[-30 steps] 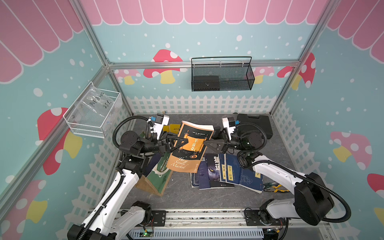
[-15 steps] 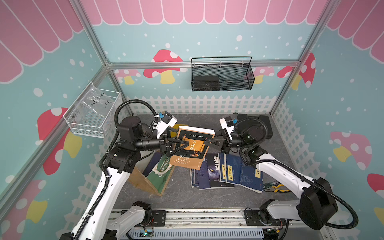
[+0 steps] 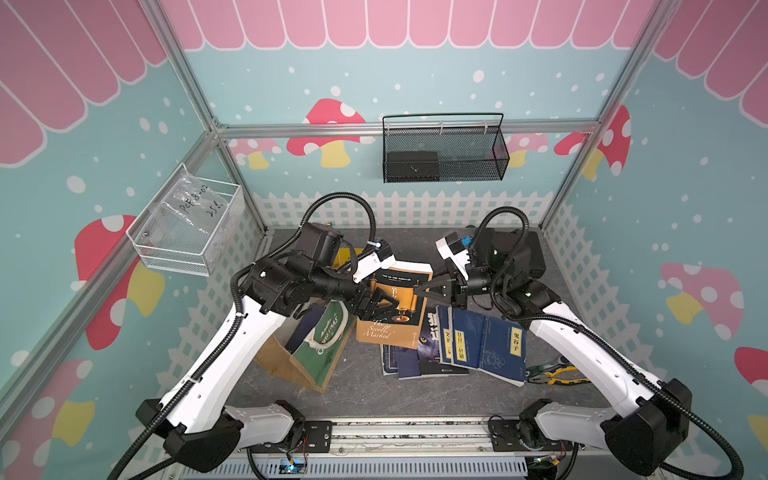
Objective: Put the books into the canvas bag
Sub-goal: Adjust the book.
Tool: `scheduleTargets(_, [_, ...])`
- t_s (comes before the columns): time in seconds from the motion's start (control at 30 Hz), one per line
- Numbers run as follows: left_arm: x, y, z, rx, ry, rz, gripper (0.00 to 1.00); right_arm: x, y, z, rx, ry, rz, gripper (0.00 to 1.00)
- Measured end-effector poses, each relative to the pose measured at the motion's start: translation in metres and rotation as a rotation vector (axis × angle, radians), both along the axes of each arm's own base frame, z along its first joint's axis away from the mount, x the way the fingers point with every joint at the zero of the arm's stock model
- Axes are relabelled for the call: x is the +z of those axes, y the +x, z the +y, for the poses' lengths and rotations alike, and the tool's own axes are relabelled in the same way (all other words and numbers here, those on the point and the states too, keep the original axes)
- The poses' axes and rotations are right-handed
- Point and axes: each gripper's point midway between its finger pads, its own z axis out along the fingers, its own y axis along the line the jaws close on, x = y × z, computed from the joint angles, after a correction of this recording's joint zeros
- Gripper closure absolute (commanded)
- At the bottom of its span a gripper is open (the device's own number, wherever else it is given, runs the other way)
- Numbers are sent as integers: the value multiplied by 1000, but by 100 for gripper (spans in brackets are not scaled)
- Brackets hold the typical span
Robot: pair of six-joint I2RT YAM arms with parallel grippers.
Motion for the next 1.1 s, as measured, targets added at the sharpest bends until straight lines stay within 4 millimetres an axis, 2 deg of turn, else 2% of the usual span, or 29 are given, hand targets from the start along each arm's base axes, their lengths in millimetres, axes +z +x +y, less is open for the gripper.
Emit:
scheduleTargets(0.1, [-3, 4, 0, 5, 60, -10, 32, 1, -5, -3, 1, -5, -9, 100])
scheduleTargets(0.17, [1, 4, 2, 2, 80, -23, 41, 2, -7, -5, 0, -5, -19, 100])
scheduleTargets(0.2, [3, 3, 3, 0, 84, -30, 42, 3, -8, -5, -2, -5, -23, 100])
scheduleTargets(0.23, [6, 0, 4, -8, 86, -42, 42, 4, -9, -6, -1, -3, -31, 100])
scheduleTargets(0.33, [17, -5, 2, -37, 71, -75, 30, 4, -14, -7, 8, 0, -40, 100])
scheduleTargets(0.5, [34, -13, -5, -94, 19, -113, 20, -10, -20, -6, 29, -24, -1, 100])
scheduleTargets(0.7, [40, -18, -9, -132, 2, -108, 21, -13, -23, -6, 48, -27, 7, 100])
scheduleTargets(0.77, [39, -18, -11, -144, 7, -96, 29, -13, -24, -6, 54, -25, 6, 100])
scheduleTargets(0.8, [37, -18, -12, -148, 10, -89, 38, -13, -25, -6, 58, -25, 6, 100])
scheduleTargets(0.93, [26, -16, -16, -158, 48, -59, 97, -13, -26, -7, 67, -25, 14, 100])
scheduleTargets(0.97, [26, -16, -16, -160, 51, -54, 100, -14, -24, -7, 56, -29, 18, 100])
scheduleTargets(1.03, [29, -18, -16, -163, 57, -64, 100, -15, -22, -8, 50, -30, 20, 99])
scheduleTargets(1.07, [30, -19, -16, -161, 59, -69, 100, -14, -23, -8, 51, -27, 15, 92])
scheduleTargets(1.1, [32, -19, -15, -154, 64, -78, 100, -12, -23, -8, 53, -23, 7, 81])
